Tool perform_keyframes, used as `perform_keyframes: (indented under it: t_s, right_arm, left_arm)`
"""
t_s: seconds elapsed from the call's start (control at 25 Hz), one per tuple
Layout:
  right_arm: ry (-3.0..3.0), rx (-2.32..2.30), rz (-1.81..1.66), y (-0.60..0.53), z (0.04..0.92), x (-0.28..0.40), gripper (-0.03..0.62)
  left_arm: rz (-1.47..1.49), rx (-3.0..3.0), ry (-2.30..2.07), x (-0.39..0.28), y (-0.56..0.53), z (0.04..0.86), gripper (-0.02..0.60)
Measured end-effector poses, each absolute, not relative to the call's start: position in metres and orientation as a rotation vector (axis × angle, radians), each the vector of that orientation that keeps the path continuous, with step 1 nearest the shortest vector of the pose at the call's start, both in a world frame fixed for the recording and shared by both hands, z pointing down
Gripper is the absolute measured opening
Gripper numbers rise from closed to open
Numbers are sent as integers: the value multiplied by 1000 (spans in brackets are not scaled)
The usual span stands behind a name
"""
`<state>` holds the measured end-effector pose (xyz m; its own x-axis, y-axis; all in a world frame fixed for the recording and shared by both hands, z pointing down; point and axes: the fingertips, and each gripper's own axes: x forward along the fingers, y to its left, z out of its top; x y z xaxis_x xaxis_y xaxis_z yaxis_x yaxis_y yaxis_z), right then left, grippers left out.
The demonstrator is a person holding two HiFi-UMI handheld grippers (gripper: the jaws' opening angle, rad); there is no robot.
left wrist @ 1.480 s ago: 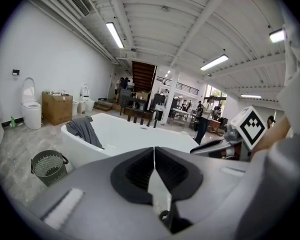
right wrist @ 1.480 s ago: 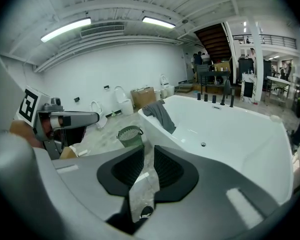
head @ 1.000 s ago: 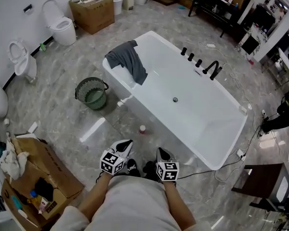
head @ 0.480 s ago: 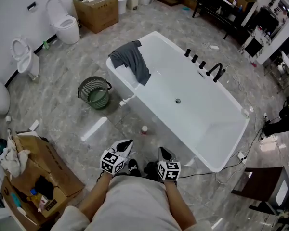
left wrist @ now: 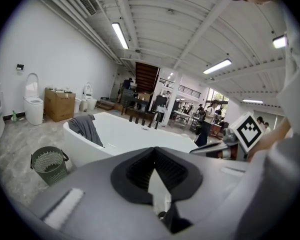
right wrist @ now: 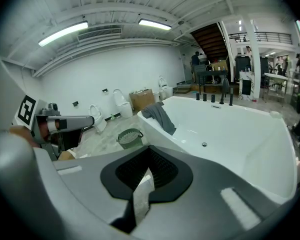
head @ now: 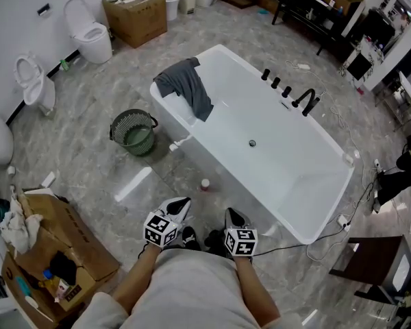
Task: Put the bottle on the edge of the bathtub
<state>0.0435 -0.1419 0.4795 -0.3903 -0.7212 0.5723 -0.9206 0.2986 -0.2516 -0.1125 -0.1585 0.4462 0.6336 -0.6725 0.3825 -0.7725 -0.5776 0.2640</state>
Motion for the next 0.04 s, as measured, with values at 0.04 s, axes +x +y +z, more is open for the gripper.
perform_keyframes:
  t_s: [0.04]
  right_arm:
    - [-2223,1478,788,-142,479,44,2]
  left_arm:
    - [337,2452,-1143,-112,-159,446,58]
